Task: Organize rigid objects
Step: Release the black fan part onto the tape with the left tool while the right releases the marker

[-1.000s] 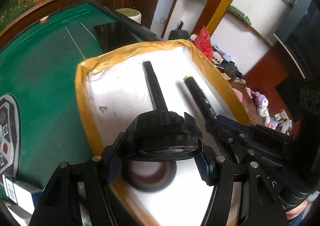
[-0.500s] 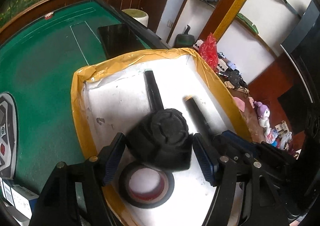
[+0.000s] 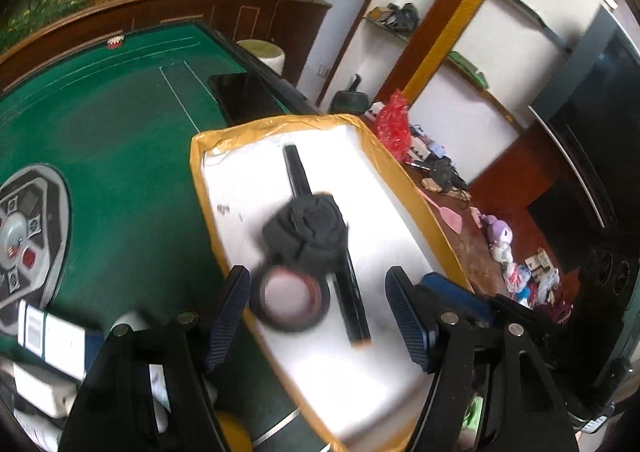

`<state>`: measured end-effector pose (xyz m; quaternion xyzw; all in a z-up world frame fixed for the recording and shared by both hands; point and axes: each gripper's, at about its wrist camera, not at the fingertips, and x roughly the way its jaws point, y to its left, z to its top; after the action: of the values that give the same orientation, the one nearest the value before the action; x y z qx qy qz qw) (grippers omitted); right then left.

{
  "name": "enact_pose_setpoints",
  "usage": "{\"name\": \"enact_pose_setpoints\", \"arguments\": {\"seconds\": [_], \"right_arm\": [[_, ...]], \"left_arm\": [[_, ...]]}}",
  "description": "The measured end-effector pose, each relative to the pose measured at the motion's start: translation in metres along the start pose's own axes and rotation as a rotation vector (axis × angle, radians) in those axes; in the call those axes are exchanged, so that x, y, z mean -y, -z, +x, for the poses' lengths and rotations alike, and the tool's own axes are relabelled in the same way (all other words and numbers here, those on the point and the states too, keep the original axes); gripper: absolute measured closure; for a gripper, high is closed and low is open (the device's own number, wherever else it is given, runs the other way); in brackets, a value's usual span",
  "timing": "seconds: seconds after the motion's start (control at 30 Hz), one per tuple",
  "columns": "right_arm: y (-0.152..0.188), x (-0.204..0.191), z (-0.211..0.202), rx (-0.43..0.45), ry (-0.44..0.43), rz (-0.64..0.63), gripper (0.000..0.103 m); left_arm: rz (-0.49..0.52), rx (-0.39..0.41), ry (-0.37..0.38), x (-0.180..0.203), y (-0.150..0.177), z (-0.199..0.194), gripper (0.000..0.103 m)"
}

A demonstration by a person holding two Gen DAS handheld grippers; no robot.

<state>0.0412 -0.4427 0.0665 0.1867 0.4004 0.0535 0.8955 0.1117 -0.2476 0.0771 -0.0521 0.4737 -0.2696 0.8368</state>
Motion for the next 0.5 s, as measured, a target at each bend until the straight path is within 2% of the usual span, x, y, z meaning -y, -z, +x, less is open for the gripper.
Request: {"name": "enact_pose_setpoints", "arguments": {"seconds": [0.17, 0.3, 0.5], "right_arm": [[0.025, -0.037, -0.010, 0.007, -0.032, -0.079, 0.080], [0.039, -0.054, -0.008, -0.013, -0.062, -0.105, 0.080], [0.056, -0.076, 0.002, -0.059, -0.089, -0.137, 0.080]], "left_arm": [[0.015, 0.047, -0.011, -0.010, 0.026, -0.028, 0.032], [-0.008, 0.061, 0.021, -0.032, 0.043, -0.048, 0.031], [-0.036, 0.104, -0.038, -0.074, 0.075, -0.080, 0.031]]}}
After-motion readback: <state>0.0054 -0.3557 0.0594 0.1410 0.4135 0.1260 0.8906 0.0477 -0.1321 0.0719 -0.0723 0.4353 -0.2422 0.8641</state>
